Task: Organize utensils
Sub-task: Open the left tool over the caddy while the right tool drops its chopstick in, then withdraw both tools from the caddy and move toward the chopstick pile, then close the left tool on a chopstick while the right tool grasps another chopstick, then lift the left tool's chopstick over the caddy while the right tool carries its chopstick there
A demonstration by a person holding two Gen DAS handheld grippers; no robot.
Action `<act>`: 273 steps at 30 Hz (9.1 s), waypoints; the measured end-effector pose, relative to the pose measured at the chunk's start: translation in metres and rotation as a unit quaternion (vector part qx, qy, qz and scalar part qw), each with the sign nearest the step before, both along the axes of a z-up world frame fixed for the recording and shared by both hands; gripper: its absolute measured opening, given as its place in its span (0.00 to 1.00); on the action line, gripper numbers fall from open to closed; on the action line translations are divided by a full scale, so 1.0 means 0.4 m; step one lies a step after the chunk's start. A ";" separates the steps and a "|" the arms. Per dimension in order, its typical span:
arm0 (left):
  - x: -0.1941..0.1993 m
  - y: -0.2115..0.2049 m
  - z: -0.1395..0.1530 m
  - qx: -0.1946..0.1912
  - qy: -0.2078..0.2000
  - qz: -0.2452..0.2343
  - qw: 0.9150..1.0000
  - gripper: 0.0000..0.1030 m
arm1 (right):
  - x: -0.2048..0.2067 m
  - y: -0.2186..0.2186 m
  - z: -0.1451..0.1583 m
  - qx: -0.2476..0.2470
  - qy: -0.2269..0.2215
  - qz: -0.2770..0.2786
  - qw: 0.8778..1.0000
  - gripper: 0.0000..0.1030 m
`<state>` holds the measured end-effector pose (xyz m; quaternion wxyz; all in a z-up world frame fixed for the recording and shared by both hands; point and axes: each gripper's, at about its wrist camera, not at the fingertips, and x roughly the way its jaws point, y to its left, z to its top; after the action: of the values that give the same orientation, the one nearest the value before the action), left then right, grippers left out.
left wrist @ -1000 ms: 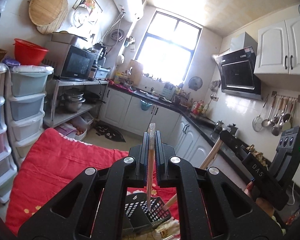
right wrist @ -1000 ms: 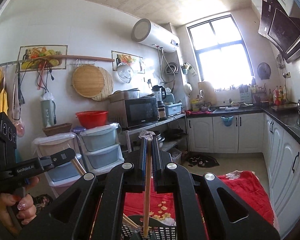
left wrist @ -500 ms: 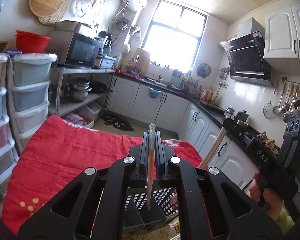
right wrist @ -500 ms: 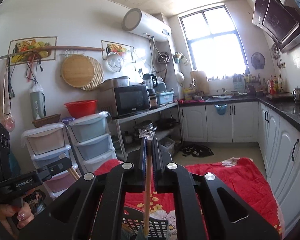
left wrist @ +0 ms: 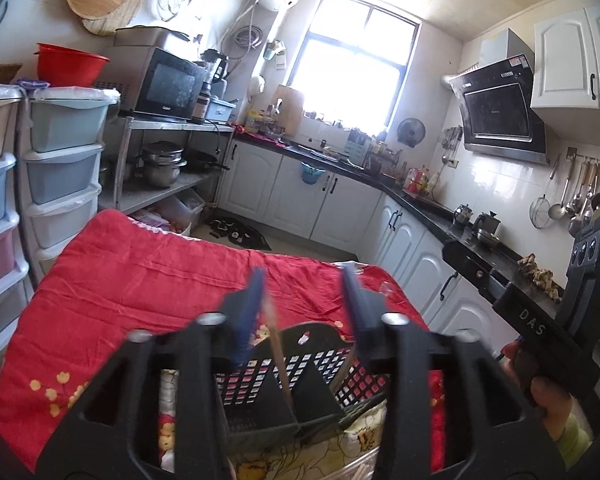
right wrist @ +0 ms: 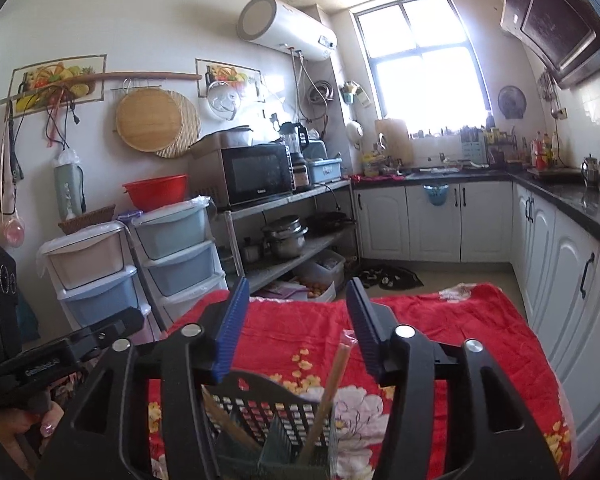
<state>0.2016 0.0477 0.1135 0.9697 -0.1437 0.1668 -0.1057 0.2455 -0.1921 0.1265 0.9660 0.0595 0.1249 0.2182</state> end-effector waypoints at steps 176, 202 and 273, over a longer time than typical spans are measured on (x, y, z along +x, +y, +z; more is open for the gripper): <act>-0.307 -0.010 -0.430 0.004 0.197 -0.126 0.972 0.12 | -0.245 -0.099 -0.496 -0.004 0.326 0.007 0.945 0.06; -0.293 -0.011 -0.268 -0.007 0.132 -0.114 0.985 0.05 | -0.284 -0.120 -0.248 0.011 0.185 0.025 0.982 0.05; -0.221 -0.034 0.246 0.014 -0.117 -0.104 0.988 0.03 | -0.246 -0.003 0.240 0.007 -0.072 0.028 0.997 0.05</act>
<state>0.1131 0.0342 0.2118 0.9683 -0.0983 0.0677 -0.2193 0.1469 -0.1935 0.2227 0.9655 0.0472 0.0549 0.2502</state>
